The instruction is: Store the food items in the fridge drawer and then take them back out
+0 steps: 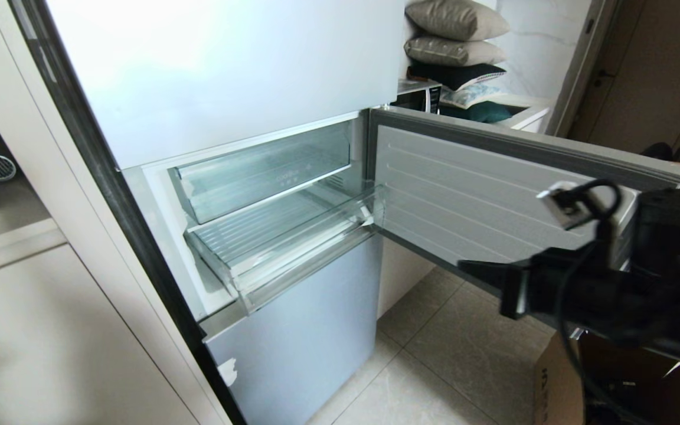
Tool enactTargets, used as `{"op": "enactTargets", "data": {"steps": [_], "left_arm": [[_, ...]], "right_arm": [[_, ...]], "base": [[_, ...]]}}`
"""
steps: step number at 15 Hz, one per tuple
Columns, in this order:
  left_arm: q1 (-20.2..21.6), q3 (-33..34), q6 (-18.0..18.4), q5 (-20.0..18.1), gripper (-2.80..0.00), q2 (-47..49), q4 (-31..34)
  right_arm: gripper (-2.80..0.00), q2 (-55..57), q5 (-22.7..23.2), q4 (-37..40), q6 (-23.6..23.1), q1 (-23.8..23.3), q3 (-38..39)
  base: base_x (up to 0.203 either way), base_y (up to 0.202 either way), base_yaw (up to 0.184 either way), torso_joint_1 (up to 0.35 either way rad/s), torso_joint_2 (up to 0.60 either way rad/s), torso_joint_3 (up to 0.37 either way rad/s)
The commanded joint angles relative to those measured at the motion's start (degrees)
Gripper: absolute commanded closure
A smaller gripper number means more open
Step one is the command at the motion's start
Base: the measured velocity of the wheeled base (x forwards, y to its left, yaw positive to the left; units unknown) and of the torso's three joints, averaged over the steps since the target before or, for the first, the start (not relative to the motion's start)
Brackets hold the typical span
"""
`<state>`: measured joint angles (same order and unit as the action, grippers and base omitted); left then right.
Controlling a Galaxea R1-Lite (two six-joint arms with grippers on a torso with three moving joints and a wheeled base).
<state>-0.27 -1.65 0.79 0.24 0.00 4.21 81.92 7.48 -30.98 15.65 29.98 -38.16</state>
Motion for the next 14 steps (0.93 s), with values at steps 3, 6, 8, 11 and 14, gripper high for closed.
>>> {"op": "enactTargets", "data": {"steps": [3, 6, 8, 11, 14], "left_arm": [[0.0, 0.0, 0.0, 0.0, 0.0, 0.0, 0.0], [0.0, 0.1, 0.1, 0.2, 0.0, 0.0, 0.0], [0.0, -2.0, 0.5, 0.0, 0.0, 0.1, -0.1], [-0.4, -14.8, -1.7, -4.9, 0.0, 7.9, -0.1], [-2.9, -23.7, -6.0, -14.8, 0.0, 29.2, -0.9]], "right_arm": [[0.0, -38.4, -4.7, 20.4, -0.3, -0.2, 6.2], [0.0, -48.2, -12.7, 29.0, -1.7, -5.1, 8.7], [0.0, -51.2, -14.3, 30.3, -3.9, -17.6, 11.7], [0.0, -64.2, -16.2, 31.2, -6.1, -24.7, 20.1], [0.0, -66.3, -18.1, 27.1, -10.3, -25.1, 31.5]], "base": [[0.0, 0.0, 0.0, 0.0, 0.0, 0.0], [0.0, 0.0, 0.0, 0.0, 0.0, 0.0], [0.0, 0.0, 0.0, 0.0, 0.0, 0.0], [0.0, 0.0, 0.0, 0.0, 0.0, 0.0], [0.0, 0.0, 0.0, 0.0, 0.0, 0.0]]}}
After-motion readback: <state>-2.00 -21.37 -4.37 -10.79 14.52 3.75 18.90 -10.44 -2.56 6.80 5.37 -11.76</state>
